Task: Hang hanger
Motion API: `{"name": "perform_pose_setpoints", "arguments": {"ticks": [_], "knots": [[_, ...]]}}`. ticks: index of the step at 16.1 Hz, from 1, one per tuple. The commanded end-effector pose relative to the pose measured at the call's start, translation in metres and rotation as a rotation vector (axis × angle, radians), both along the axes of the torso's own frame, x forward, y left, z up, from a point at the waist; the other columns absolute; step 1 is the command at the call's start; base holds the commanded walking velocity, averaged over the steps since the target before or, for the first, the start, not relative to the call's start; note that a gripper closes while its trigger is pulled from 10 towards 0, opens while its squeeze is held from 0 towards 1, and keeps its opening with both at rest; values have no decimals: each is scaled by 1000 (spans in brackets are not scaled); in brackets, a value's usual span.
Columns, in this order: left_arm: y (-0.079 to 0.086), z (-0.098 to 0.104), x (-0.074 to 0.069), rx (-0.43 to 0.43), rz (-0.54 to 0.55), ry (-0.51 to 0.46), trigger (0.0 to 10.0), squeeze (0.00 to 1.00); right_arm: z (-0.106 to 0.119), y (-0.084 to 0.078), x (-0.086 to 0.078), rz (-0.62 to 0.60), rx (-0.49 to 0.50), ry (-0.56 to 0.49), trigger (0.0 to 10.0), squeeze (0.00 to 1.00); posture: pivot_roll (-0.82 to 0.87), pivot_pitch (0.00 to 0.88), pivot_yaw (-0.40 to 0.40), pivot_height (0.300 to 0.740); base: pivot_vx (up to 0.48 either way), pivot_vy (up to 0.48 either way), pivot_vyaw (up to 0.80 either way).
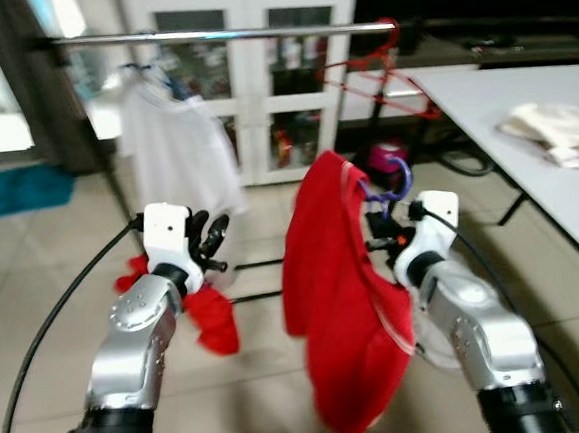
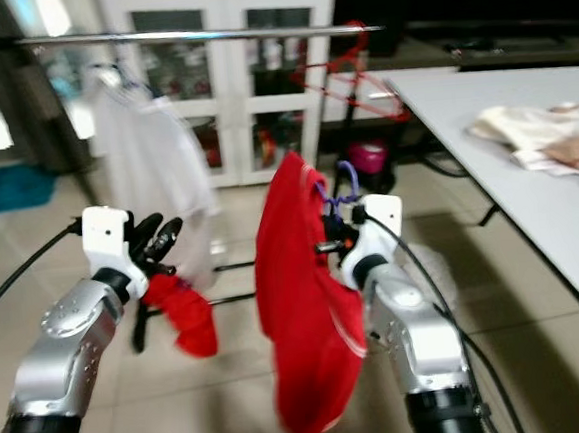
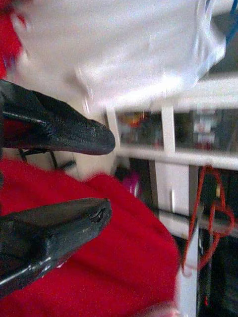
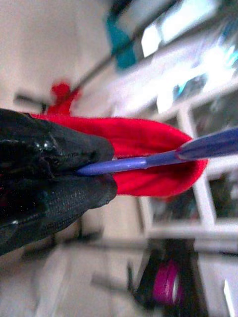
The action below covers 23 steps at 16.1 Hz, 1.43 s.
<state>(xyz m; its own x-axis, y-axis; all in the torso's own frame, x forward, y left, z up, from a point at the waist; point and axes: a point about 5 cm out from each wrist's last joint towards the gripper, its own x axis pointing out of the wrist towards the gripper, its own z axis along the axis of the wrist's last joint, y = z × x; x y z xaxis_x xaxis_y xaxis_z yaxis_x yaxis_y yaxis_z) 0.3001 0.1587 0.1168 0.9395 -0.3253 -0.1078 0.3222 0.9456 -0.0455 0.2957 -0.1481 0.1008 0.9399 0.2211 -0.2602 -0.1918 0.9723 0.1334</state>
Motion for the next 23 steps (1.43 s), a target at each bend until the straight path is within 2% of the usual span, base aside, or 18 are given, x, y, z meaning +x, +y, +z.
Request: {"name": "perform_pose_setpoints", "arguments": {"ticks": [1, 2, 4, 8, 13, 16, 23], "knots": [[0, 2, -1, 15, -2, -5, 10000, 0, 3, -4, 4, -29, -31, 8, 10000, 0, -10, 0, -57, 740, 480, 0, 0], [4, -1, -3, 28, 4, 5, 10000, 0, -4, -5, 2, -23, -78, 46, 10000, 0, -13, 0, -56, 740, 480, 0, 0], [8, -3, -3, 32, 16, 11, 10000, 0, -6, -6, 3, -35, -101, 54, 10000, 0, -16, 0, -58, 740, 480, 0, 0], [2, 4, 1, 0, 42, -8, 10000, 0, 8, -4, 8, -10, -103, -12, 10000, 0, -24, 0, -71, 740, 480, 0, 0], [4, 4, 3, -8, 74, -11, 10000, 0, 12, 3, 8, -15, -85, -59, 10000, 0, -22, 0, -90, 740, 480, 0, 0], [3, 2, 0, 3, 80, -8, 10000, 0, 13, 3, 10, -21, -63, -61, 10000, 0, -16, 0, -103, 740, 480, 0, 0], [0, -2, -3, -5, 91, -2, 10000, 0, 14, 5, 11, 3, -87, -75, 10000, 0, -20, 0, -120, 740, 480, 0, 0]]}}
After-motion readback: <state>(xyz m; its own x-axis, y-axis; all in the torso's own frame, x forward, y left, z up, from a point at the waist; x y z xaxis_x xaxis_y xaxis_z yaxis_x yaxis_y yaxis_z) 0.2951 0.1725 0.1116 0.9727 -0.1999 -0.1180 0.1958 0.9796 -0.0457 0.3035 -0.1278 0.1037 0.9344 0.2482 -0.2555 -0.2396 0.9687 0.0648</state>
